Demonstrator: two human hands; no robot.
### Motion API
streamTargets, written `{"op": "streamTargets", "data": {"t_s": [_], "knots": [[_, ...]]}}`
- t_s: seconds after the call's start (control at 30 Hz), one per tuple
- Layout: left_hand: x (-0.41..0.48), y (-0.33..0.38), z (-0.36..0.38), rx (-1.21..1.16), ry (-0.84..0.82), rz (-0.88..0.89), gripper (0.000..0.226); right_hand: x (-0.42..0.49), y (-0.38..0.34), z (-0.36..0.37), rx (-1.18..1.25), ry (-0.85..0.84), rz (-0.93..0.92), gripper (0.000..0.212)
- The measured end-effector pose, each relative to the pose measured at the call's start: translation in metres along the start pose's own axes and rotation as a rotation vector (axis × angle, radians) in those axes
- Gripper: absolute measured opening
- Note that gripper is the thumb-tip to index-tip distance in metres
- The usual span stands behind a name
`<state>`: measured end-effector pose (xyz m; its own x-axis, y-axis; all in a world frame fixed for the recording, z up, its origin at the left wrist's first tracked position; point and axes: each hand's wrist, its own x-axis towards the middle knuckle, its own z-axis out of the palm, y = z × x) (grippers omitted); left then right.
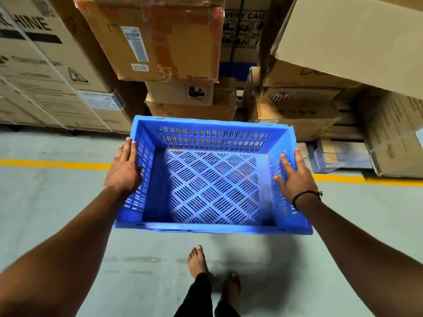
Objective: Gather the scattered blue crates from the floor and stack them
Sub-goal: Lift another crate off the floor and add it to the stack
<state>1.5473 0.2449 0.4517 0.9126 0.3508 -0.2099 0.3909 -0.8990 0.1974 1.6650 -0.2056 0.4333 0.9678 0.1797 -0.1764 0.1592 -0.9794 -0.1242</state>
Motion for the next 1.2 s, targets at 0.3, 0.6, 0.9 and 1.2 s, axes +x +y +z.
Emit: {"op": "streamTargets", "data": {"t_s": [0.3,0.6,0.9,1.2], "knots": [[-0.008,-0.003,0.003,-0.007,-0.020,-0.022,0.075,0.003,-0.001,-0.004,-0.028,0.040,-0.039,0.066],[-0.030,0.002,0.001,0.085,-0.002,0.019,0.074,0.003,0.005,-0.015,-0.098,-0.006,-0.073,0.068],[-0.071,-0.004,0.024,0.111,0.033,0.033,0.093,-0.013,0.009,-0.006,-0.064,0.024,-0.075,0.080],[-0.060,0.000,0.017,0.078,0.020,0.011,0.080,-0.017,0.005,-0.007,-0.104,-0.039,-0.025,0.066]]}}
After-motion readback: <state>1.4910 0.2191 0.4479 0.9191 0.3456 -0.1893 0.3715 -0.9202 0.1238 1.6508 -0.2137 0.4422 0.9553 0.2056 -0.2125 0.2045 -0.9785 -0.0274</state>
